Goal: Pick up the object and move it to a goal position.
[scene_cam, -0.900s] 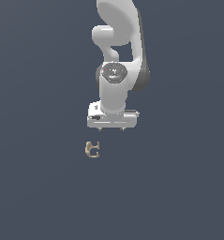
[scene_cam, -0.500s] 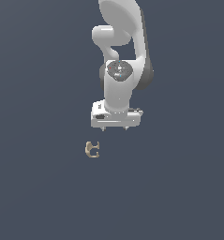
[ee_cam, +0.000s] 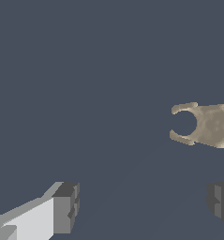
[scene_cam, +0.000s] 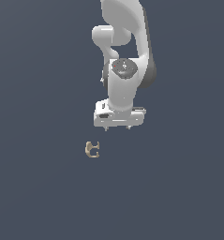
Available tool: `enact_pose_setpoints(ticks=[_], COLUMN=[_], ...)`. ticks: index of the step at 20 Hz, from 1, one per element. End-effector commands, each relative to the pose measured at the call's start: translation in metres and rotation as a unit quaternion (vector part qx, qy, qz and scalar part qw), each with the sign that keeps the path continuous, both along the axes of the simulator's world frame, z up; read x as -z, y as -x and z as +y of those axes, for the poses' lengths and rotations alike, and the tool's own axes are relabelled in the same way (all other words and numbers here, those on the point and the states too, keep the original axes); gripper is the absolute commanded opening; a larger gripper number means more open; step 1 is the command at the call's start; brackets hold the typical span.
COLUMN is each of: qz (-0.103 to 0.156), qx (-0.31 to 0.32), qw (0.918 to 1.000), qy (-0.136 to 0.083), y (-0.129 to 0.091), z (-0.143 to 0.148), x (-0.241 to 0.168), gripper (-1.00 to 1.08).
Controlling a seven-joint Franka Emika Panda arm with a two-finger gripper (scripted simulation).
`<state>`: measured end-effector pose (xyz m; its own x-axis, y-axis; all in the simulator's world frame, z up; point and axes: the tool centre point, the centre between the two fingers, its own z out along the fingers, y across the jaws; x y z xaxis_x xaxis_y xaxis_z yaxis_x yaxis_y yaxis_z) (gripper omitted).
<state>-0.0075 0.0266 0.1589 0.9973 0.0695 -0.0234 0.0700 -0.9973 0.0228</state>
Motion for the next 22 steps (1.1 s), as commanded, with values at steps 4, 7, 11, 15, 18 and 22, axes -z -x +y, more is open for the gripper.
enact_pose_setpoints(ticks=[4, 7, 11, 15, 18, 22], qz=[-0.001, -0.002, -0.005, -0.008, -0.01, -0.011], qx=[0.004, 0.009, 0.019, 0.029, 0.034, 0.038], qw=[1.0, 0.9999, 0.9998, 0.9995, 0.9993, 0.9991], qy=[-0.002, -0.004, -0.008, -0.01, -0.011, -0.012], y=[-0.006, -0.013, -0.026, -0.037, -0.041, -0.044], z=[-0.012, -0.026, -0.054, -0.087, -0.104, -0.118], x=[0.007, 0.015, 0.031, 0.049, 0.059, 0.068], gripper=[1.0, 1.0, 1.0, 1.0, 1.0, 1.0])
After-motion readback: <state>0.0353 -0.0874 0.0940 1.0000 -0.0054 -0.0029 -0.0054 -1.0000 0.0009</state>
